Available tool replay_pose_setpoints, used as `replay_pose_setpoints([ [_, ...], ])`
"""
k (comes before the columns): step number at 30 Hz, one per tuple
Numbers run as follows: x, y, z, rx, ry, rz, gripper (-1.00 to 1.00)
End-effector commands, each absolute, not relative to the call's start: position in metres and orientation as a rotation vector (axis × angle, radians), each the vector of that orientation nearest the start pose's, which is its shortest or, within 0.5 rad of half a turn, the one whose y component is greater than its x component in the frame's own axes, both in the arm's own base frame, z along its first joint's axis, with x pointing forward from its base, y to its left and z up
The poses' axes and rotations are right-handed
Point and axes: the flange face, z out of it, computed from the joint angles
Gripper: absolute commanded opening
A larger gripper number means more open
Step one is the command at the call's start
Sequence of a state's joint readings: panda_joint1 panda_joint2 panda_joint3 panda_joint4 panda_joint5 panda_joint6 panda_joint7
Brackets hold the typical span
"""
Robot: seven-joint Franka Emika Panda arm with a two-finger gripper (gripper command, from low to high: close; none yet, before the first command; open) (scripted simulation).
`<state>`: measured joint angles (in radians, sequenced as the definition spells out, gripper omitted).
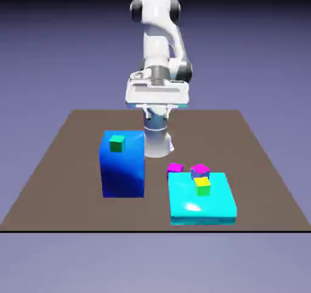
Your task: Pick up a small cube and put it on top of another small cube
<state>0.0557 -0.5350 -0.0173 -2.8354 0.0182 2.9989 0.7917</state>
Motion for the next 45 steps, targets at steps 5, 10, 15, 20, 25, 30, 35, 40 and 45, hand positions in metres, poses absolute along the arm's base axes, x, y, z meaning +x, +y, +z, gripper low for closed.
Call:
replay_pose_setpoints([
  [5,0.35,0.05,0.305,-2.595,1.315,-0.293,0.0],
  [10,0.274,0.073,0.207,-2.671,1.646,0.255,0.0],
  [15,0.263,0.075,0.18,-2.675,1.69,0.324,0.0],
  [20,0.26,0.077,0.15,-2.674,1.689,0.322,0.0],
  [25,0.252,0.078,0.128,-2.68,1.694,0.322,-1.0],
  [30,0.26,0.077,0.152,-2.674,1.689,0.322,-1.0],
  [35,0.263,0.075,0.182,-2.676,1.69,0.324,-1.0],
  [40,0.275,0.076,0.201,-2.717,1.635,0.284,-1.0],
  [45,0.329,0.095,0.245,-2.699,1.602,0.303,-1.0],
])
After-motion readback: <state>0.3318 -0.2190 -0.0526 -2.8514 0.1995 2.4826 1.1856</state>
